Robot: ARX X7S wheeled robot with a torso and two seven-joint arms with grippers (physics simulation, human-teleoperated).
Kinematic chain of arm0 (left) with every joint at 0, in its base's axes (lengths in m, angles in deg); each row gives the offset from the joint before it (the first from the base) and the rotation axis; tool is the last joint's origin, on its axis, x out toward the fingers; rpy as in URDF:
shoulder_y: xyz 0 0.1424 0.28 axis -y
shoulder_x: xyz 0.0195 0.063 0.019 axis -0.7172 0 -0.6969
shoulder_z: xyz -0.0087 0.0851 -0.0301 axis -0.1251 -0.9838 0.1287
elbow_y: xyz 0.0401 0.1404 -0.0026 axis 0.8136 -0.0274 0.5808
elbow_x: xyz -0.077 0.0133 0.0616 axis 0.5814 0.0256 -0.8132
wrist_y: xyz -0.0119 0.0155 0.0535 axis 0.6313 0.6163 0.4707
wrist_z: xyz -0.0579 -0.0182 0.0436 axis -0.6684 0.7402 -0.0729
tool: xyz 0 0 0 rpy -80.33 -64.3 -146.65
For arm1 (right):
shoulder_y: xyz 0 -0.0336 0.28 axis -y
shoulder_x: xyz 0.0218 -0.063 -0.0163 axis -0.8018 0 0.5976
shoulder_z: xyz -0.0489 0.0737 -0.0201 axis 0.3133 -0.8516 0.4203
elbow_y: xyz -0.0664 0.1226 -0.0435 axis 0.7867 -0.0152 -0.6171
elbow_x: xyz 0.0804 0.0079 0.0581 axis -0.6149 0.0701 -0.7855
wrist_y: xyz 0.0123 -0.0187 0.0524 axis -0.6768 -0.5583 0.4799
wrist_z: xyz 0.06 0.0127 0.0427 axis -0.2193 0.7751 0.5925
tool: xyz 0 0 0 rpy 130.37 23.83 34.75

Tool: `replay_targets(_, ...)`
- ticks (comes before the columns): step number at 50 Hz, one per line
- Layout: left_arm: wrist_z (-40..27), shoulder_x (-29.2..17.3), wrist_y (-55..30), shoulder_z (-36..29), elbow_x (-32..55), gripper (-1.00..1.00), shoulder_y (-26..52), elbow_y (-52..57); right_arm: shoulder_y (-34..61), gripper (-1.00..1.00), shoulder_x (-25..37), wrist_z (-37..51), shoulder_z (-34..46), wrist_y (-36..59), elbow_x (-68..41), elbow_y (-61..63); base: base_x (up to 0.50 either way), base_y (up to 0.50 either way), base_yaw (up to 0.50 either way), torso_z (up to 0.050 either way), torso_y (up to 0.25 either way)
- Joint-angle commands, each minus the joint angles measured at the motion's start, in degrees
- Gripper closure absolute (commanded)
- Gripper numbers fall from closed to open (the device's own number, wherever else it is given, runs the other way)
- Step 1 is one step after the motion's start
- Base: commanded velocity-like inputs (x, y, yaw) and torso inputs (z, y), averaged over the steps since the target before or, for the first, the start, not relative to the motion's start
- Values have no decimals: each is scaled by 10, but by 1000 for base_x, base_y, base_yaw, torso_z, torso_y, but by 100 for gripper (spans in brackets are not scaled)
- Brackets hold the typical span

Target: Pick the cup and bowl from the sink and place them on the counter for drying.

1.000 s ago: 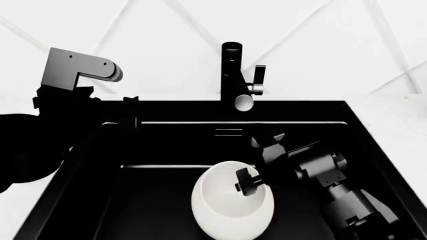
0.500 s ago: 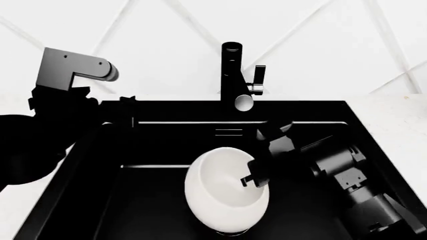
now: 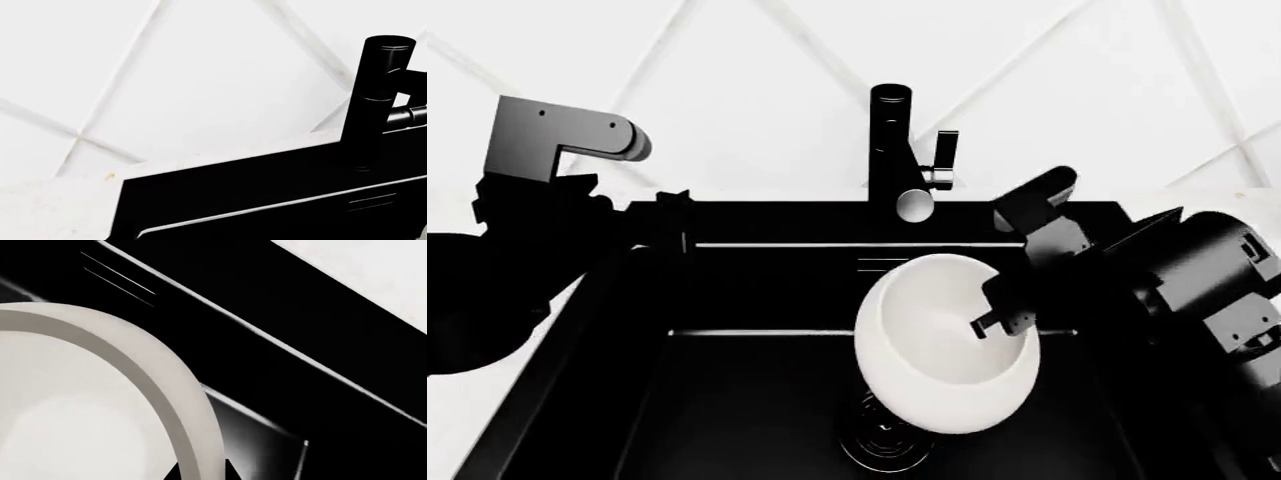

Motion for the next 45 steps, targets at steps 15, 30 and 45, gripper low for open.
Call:
replay_targets(15, -1, -14, 7, 9, 13, -100, -11, 13, 254, 100, 109, -110, 214, 91, 23, 60, 0, 0, 0, 0, 1)
replay_targets(30, -3, -15, 9, 12, 24, -100, -11, 17, 346, 100, 166, -124, 239, 81, 38, -33, 0, 0, 0, 0, 0)
replay_targets(45, 1, 0, 23, -1, 4, -100, -16, 10, 380, 100, 199, -95, 256, 86, 66, -100, 0, 0, 0, 0, 0)
